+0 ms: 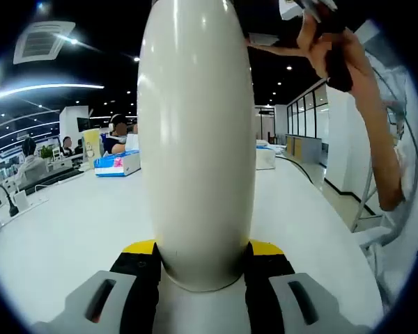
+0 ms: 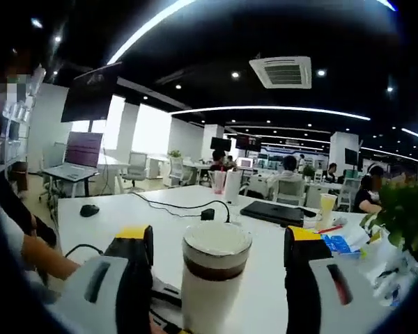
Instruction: Grasp the water cup twist off the cup lid place the cup lid on the table
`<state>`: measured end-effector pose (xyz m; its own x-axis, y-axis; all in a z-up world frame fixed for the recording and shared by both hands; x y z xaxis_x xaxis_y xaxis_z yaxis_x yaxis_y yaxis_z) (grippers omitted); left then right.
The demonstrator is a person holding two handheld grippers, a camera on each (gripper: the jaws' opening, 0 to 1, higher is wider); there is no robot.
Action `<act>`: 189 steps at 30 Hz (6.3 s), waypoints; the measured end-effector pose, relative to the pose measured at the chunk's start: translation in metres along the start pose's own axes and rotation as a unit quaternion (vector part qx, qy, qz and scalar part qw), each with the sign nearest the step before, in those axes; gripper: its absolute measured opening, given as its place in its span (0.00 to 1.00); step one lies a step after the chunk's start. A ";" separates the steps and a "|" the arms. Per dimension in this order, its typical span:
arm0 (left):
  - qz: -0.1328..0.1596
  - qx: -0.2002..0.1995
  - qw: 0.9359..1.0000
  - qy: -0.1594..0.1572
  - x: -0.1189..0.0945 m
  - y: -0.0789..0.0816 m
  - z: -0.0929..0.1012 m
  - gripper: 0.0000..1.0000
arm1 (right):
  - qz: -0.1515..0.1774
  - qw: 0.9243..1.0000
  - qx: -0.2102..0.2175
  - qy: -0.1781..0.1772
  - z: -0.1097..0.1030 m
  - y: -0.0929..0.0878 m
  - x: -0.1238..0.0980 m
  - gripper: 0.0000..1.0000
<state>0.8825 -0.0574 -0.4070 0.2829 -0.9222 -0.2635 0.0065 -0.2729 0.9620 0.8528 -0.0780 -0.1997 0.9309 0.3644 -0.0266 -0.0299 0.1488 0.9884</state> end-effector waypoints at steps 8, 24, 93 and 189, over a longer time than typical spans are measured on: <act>0.000 0.001 1.000 0.000 0.000 0.000 0.001 0.49 | 0.003 0.993 -0.005 -0.115 -0.007 -0.009 0.014 0.84; 0.000 0.001 1.000 0.000 0.000 0.000 -0.001 0.49 | 0.013 0.984 0.017 -0.177 0.003 -0.012 0.014 0.76; 0.000 -0.001 1.000 -0.001 0.000 0.001 0.003 0.48 | 0.012 0.983 -0.009 0.182 0.005 -0.006 0.013 0.46; 0.003 0.000 1.000 -0.008 0.001 0.001 0.008 0.48 | 0.005 0.928 0.043 0.370 0.005 -0.009 0.011 0.46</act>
<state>0.8749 -0.0604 -0.4072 0.2677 -0.9279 -0.2596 0.0049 -0.2681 0.9634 0.8654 -0.0797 -0.2077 0.4246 0.9017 -0.0818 0.0223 0.0798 0.9966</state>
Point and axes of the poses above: the point that each gripper's makers call its tool centre point, and the gripper's own axes: x roughly forward along the fingers, z roughly to its right, y roughly out of its top, the point moved 3 cm from there along -x, roughly backward along the fingers, and after that the axes turned 1 degree about y, right-handed, at the moved point
